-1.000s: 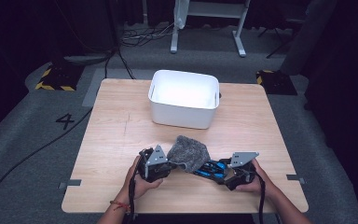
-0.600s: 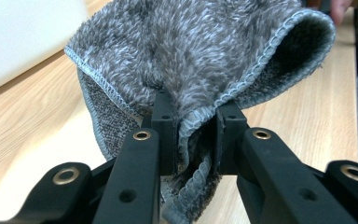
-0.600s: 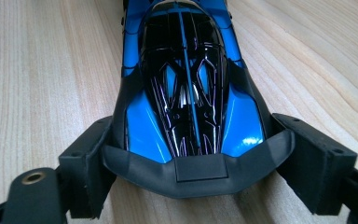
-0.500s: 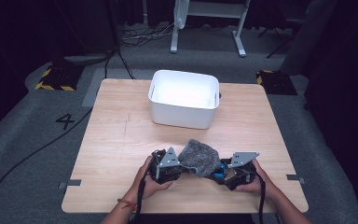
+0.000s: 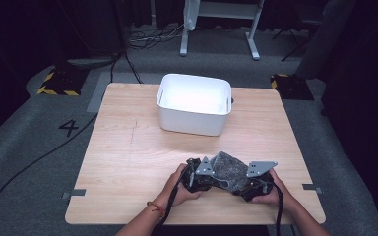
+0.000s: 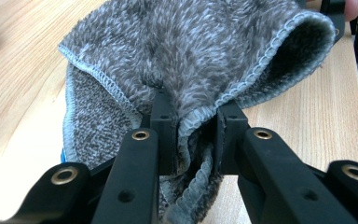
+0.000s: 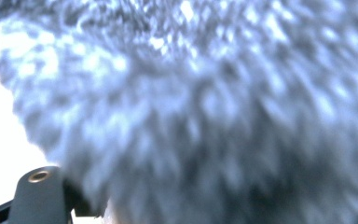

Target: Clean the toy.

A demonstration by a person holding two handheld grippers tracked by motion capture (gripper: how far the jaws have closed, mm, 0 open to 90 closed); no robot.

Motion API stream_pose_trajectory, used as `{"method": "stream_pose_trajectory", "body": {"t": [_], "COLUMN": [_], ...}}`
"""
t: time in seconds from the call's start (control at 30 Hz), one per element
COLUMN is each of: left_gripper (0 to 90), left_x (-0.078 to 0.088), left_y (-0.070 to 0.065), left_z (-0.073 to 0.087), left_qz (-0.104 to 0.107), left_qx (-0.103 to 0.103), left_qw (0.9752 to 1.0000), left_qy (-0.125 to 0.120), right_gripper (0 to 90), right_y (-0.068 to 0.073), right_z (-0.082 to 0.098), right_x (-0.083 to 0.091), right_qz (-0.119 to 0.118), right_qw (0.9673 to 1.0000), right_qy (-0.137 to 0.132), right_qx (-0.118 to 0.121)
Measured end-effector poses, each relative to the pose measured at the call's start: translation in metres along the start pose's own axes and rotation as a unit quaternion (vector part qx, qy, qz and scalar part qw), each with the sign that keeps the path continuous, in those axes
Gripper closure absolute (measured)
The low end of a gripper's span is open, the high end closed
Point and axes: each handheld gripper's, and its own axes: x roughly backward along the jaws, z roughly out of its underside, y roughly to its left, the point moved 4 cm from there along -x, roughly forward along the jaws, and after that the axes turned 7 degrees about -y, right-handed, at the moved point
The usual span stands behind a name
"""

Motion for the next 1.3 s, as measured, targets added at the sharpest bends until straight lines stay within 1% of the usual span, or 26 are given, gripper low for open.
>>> {"method": "stream_pose_trajectory", "body": {"t": [0.03,0.1,0.2,0.27,0.3,0.4,0.47,0.5,0.57,0.67,0.7,0.73,0.77,0.8,0.83,0.87,0.9,0.93,0.97,1.07,1.1,1.17,1.2,1.23,1.27,1.3], "left_gripper": [74.3,74.2,74.1,73.9,73.8,73.6,73.3,73.1,72.4,69.8,65.9,58.8,50.7,45.3,40.2,35.7,31.7,24.9,21.5,18.0,17.2,17.3,17.2,17.2,17.3,17.3], "left_x": [0.001,0.004,0.012,0.020,0.022,0.033,0.040,0.043,0.051,0.058,0.060,0.062,0.063,0.065,0.066,0.067,0.068,0.068,0.069,0.069,0.068,0.065,0.061,0.058,0.051,0.047], "left_y": [0.001,0.003,0.008,0.013,0.015,0.024,0.031,0.033,0.036,0.040,0.042,0.043,0.043,0.043,0.043,0.042,0.040,0.039,0.037,0.034,0.033,0.034,0.035,0.037,0.038,0.039], "left_z": [0.001,0.005,0.011,0.015,0.017,0.030,0.042,0.047,0.054,0.057,0.058,0.058,0.057,0.056,0.055,0.052,0.049,0.045,0.041,0.027,0.021,0.014,0.011,0.009,0.007,0.007], "left_qz": [-0.003,-0.005,-0.011,-0.024,-0.028,-0.046,-0.056,-0.059,-0.060,-0.073,-0.073,-0.069,-0.068,-0.073,-0.072,-0.067,-0.066,-0.070,-0.070,-0.060,-0.063,-0.066,-0.065,-0.063,-0.058,-0.056], "left_qx": [-0.006,-0.007,-0.001,-0.007,-0.006,0.002,0.013,0.021,0.035,0.034,0.038,0.046,0.051,0.055,0.059,0.059,0.060,0.059,0.058,0.057,0.055,0.049,0.055,0.056,0.064,0.066], "left_qw": [1.0000,0.9999,0.9997,0.9991,0.9989,0.9971,0.9956,0.9955,0.9957,0.9946,0.9944,0.9945,0.9947,0.9944,0.9946,0.9953,0.9955,0.9955,0.9957,0.9966,0.9965,0.9965,0.9963,0.9963,0.9961,0.9962], "left_qy": [0.005,0.012,0.021,0.033,0.037,0.060,0.073,0.072,0.061,0.066,0.066,0.064,0.058,0.052,0.045,0.038,0.031,0.024,0.016,-0.003,-0.008,-0.010,-0.013,-0.013,-0.012,-0.008], "right_gripper": [21.7,21.6,21.7,21.7,21.7,21.8,21.8,21.8,21.8,21.8,21.8,21.8,21.8,21.8,21.8,21.8,21.8,21.8,21.8,21.8,21.8,21.8,21.8,21.8,21.8,21.8], "right_y": [0.000,0.000,0.000,0.000,0.000,0.000,0.000,0.000,0.000,0.000,0.000,0.000,0.000,0.000,0.000,0.000,0.000,0.000,0.000,0.000,0.000,0.000,0.000,0.000,0.000,0.000], "right_z": [0.001,0.002,0.002,0.002,0.002,0.002,0.002,0.002,0.002,0.002,0.002,0.002,0.002,0.002,0.002,0.002,0.002,0.002,0.002,0.002,0.002,0.002,0.002,0.002,0.002,0.002], "right_x": [0.001,0.002,0.003,0.003,0.003,0.003,0.003,0.003,0.003,0.003,0.003,0.003,0.003,0.003,0.003,0.003,0.003,0.003,0.003,0.003,0.003,0.003,0.003,0.003,0.003,0.003], "right_qz": [0.001,0.002,0.004,0.004,0.004,0.004,0.004,0.004,0.004,0.004,0.004,0.003,0.003,0.004,0.003,0.003,0.003,0.003,0.003,0.003,0.003,0.003,0.003,0.003,0.003,0.003], "right_qw": [1.0000,1.0000,1.0000,1.0000,1.0000,1.0000,1.0000,1.0000,1.0000,1.0000,1.0000,1.0000,1.0000,1.0000,1.0000,1.0000,1.0000,1.0000,1.0000,1.0000,1.0000,1.0000,1.0000,1.0000,1.0000,1.0000], "right_qy": [-0.001,-0.001,-0.001,-0.001,-0.001,-0.001,-0.001,-0.001,-0.001,-0.001,-0.001,-0.001,-0.001,-0.001,-0.001,-0.001,-0.001,-0.001,-0.001,-0.001,-0.001,-0.001,-0.001,-0.001,-0.001,-0.001], "right_qx": [0.000,-0.001,-0.003,-0.003,-0.003,-0.003,-0.003,-0.003,-0.003,-0.003,-0.003,-0.003,-0.003,-0.004,-0.004,-0.003,-0.004,-0.004,-0.003,-0.004,-0.004,-0.003,-0.004,-0.003,-0.003,-0.003]}}
